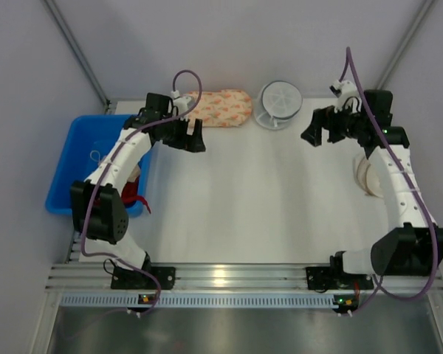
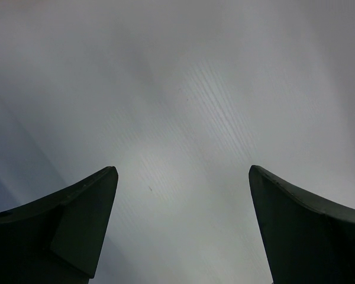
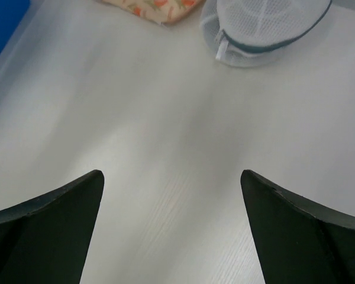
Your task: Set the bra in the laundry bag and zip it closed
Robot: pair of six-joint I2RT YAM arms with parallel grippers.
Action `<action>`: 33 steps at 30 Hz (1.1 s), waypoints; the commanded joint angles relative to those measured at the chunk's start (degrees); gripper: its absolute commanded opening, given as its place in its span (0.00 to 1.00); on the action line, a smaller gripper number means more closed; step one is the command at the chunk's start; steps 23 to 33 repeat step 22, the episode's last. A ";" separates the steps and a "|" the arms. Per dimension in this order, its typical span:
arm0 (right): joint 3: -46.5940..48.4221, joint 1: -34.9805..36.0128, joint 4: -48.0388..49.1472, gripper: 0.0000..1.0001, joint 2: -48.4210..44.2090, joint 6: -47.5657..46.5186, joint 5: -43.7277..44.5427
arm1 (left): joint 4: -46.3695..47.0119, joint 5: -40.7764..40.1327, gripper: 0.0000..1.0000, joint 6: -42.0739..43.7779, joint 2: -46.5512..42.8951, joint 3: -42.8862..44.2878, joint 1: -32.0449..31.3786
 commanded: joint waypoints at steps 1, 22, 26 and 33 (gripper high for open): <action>-9.22 0.58 -4.57 0.99 -8.20 -8.24 2.70 | -0.79 -2.80 0.98 2.14 -5.40 -3.61 0.05; -35.44 0.58 2.03 0.99 -27.91 -6.05 7.35 | 1.94 -10.26 0.98 6.90 -26.86 -26.04 -0.03; -35.44 0.58 2.03 0.99 -27.91 -6.05 7.35 | 1.94 -10.26 0.98 6.90 -26.86 -26.04 -0.03; -35.44 0.58 2.03 0.99 -27.91 -6.05 7.35 | 1.94 -10.26 0.98 6.90 -26.86 -26.04 -0.03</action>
